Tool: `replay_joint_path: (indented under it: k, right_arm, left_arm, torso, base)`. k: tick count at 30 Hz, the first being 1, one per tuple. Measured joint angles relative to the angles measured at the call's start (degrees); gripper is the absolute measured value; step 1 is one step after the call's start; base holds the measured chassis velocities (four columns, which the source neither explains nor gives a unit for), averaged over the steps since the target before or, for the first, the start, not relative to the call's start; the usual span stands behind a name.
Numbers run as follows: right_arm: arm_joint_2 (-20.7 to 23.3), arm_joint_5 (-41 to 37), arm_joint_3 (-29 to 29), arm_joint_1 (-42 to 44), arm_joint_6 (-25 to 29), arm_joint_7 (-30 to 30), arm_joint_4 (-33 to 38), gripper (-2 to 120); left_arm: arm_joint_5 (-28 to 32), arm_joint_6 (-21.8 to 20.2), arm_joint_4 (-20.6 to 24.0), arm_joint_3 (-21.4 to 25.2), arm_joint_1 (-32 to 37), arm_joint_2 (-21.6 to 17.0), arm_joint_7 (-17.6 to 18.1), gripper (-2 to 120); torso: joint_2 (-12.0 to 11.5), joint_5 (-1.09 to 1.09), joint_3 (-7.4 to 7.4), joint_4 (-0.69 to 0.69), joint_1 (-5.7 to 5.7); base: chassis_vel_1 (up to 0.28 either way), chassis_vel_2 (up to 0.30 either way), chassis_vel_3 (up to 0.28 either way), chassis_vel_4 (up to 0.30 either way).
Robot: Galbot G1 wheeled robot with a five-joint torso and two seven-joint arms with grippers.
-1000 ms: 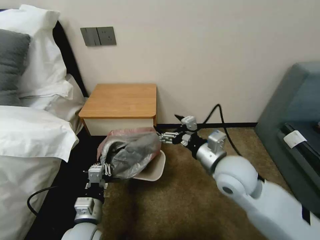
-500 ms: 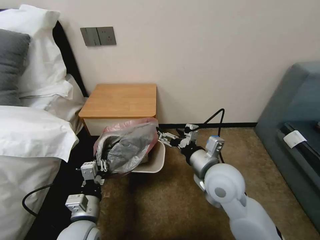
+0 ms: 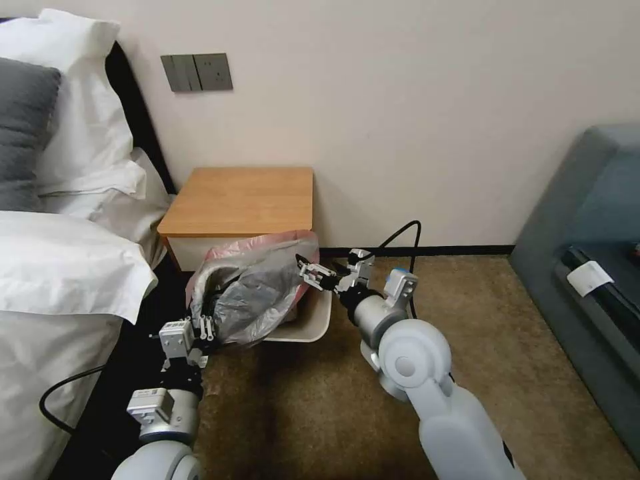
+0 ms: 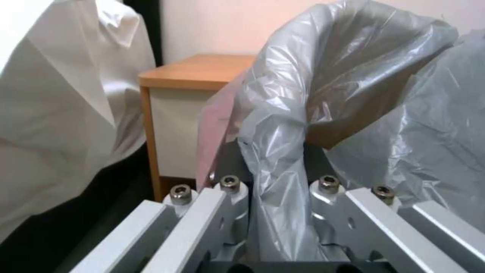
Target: Pick up the garbage bag from the table and place it over the trash can.
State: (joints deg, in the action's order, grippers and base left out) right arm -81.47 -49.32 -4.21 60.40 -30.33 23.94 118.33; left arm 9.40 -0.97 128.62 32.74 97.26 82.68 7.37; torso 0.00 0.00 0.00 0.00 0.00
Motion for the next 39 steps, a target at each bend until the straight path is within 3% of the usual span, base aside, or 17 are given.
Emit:
replay_joint_path:
  k: [5, 8, 12, 15, 24, 39]
  right_arm:
    - [0.0, 0.75, 0.07, 0.28, 0.21, -0.66, -0.02, 72]
    - [-0.27, 1.12, 0.39, 0.74, 0.29, -1.0, 0.35, 55]
    - [-0.44, 1.33, 0.52, 0.84, 0.35, -1.17, 0.58, 47]
    - [-0.57, 1.58, 0.63, 0.86, 0.42, -1.35, 0.73, 30]
    - [-1.05, 2.89, 1.19, 0.9, 0.56, -2.14, 0.8, 1]
    - [1.78, 7.03, 0.05, 3.43, 1.87, -5.32, 3.06, 0]
  left_arm:
    - [0.26, -0.13, 0.0, 0.17, -0.27, 0.11, -0.02, 10]
    - [0.59, -0.37, -0.09, 0.41, -0.75, 0.4, -0.03, 10]
    - [0.81, -0.6, -0.09, 0.59, -0.99, 0.48, -0.03, 10]
    - [1.05, -0.79, -0.09, 0.91, -1.19, 0.49, -0.04, 10]
    - [1.31, -1.02, -0.04, 1.27, -1.38, 0.68, -0.03, 10]
    - [4.55, -2.59, 0.78, 2.68, -2.21, 0.53, 0.69, 10]
  torso:
    - [0.0, 0.0, 0.0, 0.0, 0.0]
    - [0.0, 0.01, 0.0, 0.0, 0.0]
    - [0.0, 0.0, 0.0, 0.0, 0.0]
    - [0.0, 0.0, 0.0, 0.0, 0.0]
    - [0.0, 0.0, 0.0, 0.0, 0.0]
    - [0.0, 0.01, 0.0, 0.0, 0.0]
  base:
    - [0.0, 0.0, 0.0, 0.0]
    - [0.0, 0.0, 0.0, 0.0]
    - [0.0, 0.0, 0.0, 0.0]
    - [0.0, 0.0, 0.0, 0.0]
    - [0.0, 0.0, 0.0, 0.0]
    - [0.0, 0.0, 0.0, 0.0]
